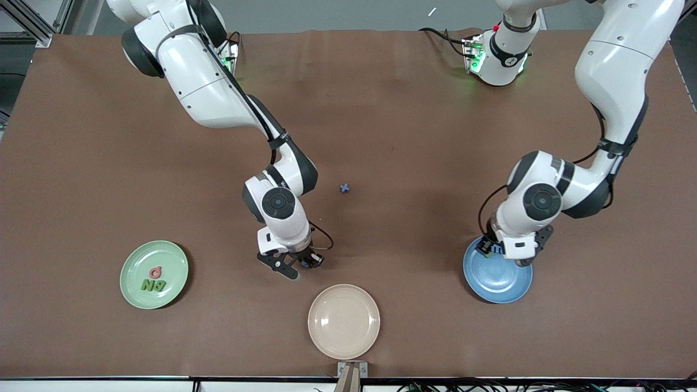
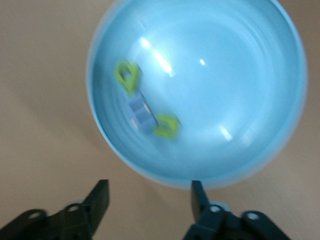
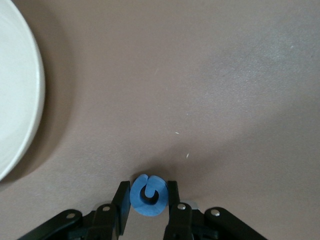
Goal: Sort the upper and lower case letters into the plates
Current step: 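Place the m on the blue plate while the right gripper grasps blue G, then place the G on the green plate while the left gripper reaches blue x, then grasp the blue x with the left gripper while the right gripper returns to rest, then carry the blue x to the blue plate and open the left gripper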
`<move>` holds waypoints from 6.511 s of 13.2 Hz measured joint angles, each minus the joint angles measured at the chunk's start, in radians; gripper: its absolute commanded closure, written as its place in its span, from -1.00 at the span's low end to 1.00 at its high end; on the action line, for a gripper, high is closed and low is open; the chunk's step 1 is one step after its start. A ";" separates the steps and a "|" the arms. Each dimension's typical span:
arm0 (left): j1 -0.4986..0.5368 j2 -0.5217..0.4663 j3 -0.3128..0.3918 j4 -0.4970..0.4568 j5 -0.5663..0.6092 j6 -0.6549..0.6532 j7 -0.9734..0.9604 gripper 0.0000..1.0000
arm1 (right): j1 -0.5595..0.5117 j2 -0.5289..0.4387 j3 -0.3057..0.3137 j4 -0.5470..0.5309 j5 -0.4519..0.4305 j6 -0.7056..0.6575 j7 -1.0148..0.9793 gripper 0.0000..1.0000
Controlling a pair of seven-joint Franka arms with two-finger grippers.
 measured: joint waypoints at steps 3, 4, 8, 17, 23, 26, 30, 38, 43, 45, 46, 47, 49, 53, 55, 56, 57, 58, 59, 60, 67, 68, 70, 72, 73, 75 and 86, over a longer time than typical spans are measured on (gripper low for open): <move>-0.106 0.000 -0.067 -0.002 0.000 -0.007 -0.059 -0.99 | -0.017 -0.007 -0.015 0.040 -0.001 -0.121 -0.036 0.98; -0.166 0.002 -0.068 -0.002 0.000 -0.008 -0.065 -0.98 | -0.039 -0.020 -0.016 0.070 -0.001 -0.212 -0.104 0.97; -0.369 0.063 -0.064 0.058 0.000 -0.007 -0.072 -0.66 | -0.193 -0.106 -0.016 0.115 0.000 -0.466 -0.495 0.97; -0.750 0.279 0.154 0.336 0.000 -0.004 -0.065 -0.12 | -0.534 -0.135 0.044 0.104 0.009 -0.494 -1.047 -0.90; -0.776 0.283 0.152 0.339 -0.026 -0.006 -0.054 0.00 | -0.543 -0.159 0.055 0.105 0.010 -0.478 -1.048 -1.00; -0.790 0.283 0.152 0.340 -0.055 -0.008 -0.055 0.56 | -0.547 -0.268 0.055 0.108 0.010 -0.493 -1.048 -1.00; -0.788 0.281 0.152 0.347 -0.061 -0.045 -0.056 0.96 | -0.547 -0.426 0.057 0.105 0.010 -0.572 -1.048 -1.00; -0.634 0.219 0.159 0.363 -0.061 -0.083 -0.052 0.19 | -0.547 -0.631 0.058 0.101 0.019 -0.757 -1.047 -1.00; -0.635 0.221 0.158 0.356 -0.073 -0.084 -0.072 -0.19 | -0.519 -0.817 0.004 -0.057 0.110 -0.782 -1.048 -1.00; -0.640 0.221 0.158 0.354 -0.073 -0.084 -0.069 -0.23 | -0.501 -0.887 -0.020 -0.138 0.113 -0.775 -1.048 -1.00; -0.642 0.221 0.158 0.354 -0.073 -0.084 -0.061 -0.24 | -0.501 -0.920 -0.023 -0.180 0.114 -0.766 -1.048 -1.00; -0.643 0.222 0.158 0.352 -0.073 -0.085 -0.048 -0.23 | -0.501 -0.954 -0.026 -0.227 0.114 -0.750 -1.048 -1.00; -0.644 0.227 0.157 0.349 -0.073 -0.085 -0.022 -0.17 | -0.501 -1.015 -0.032 -0.316 0.114 -0.722 -1.048 -1.00; -0.656 0.233 0.151 0.346 -0.073 -0.085 0.009 -0.10 | -0.501 -1.047 -0.034 -0.368 0.114 -0.718 -1.048 -1.00; -0.668 0.238 0.150 0.342 -0.073 -0.084 0.026 -0.05 | -0.501 -1.047 -0.037 -0.370 0.114 -0.719 -1.047 -1.00; -0.671 0.242 0.150 0.340 -0.073 -0.084 0.032 -0.05 | -0.502 -1.047 -0.040 -0.370 0.114 -0.720 -1.047 -1.00; -0.672 0.248 0.150 0.339 -0.073 -0.084 0.038 -0.05 | -0.504 -1.047 -0.044 -0.370 0.114 -0.723 -1.047 -1.00; -0.672 0.254 0.150 0.339 -0.073 -0.084 0.046 -0.06 | -0.508 -1.047 -0.049 -0.370 0.114 -0.728 -1.047 -1.00; -0.672 0.260 0.150 0.339 -0.073 -0.084 0.050 -0.06 | -0.510 -1.047 -0.054 -0.370 0.115 -0.733 -1.048 -1.00; -0.672 0.263 0.150 0.339 -0.073 -0.082 0.054 -0.05 | -0.511 -1.047 -0.057 -0.370 0.116 -0.734 -1.048 -1.00; -0.673 0.265 0.150 0.339 -0.073 -0.069 0.064 0.06 | -0.511 -1.049 -0.057 -0.370 0.119 -0.733 -1.048 -1.00; -0.673 0.265 0.150 0.339 -0.073 -0.065 0.064 0.06 | -0.511 -1.049 -0.058 -0.370 0.119 -0.733 -1.048 -1.00; -0.674 0.268 0.149 0.339 -0.073 -0.055 0.064 0.06 | -0.511 -1.049 -0.059 -0.370 0.119 -0.733 -1.048 -1.00; -0.674 0.273 0.149 0.339 -0.073 -0.053 0.064 0.07 | -0.511 -1.049 -0.059 -0.370 0.119 -0.733 -1.048 -1.00; -0.674 0.276 0.149 0.339 -0.073 -0.052 0.064 0.12 | -0.511 -1.049 -0.059 -0.370 0.119 -0.733 -1.048 -1.00; -0.674 0.277 0.149 0.339 -0.073 -0.046 0.064 0.39 | -0.511 -1.049 -0.059 -0.370 0.119 -0.733 -1.048 -1.00; -0.570 0.174 0.157 0.368 -0.060 -0.246 0.090 0.98 | -0.511 -1.049 -0.064 -0.370 0.120 -0.734 -1.058 -1.00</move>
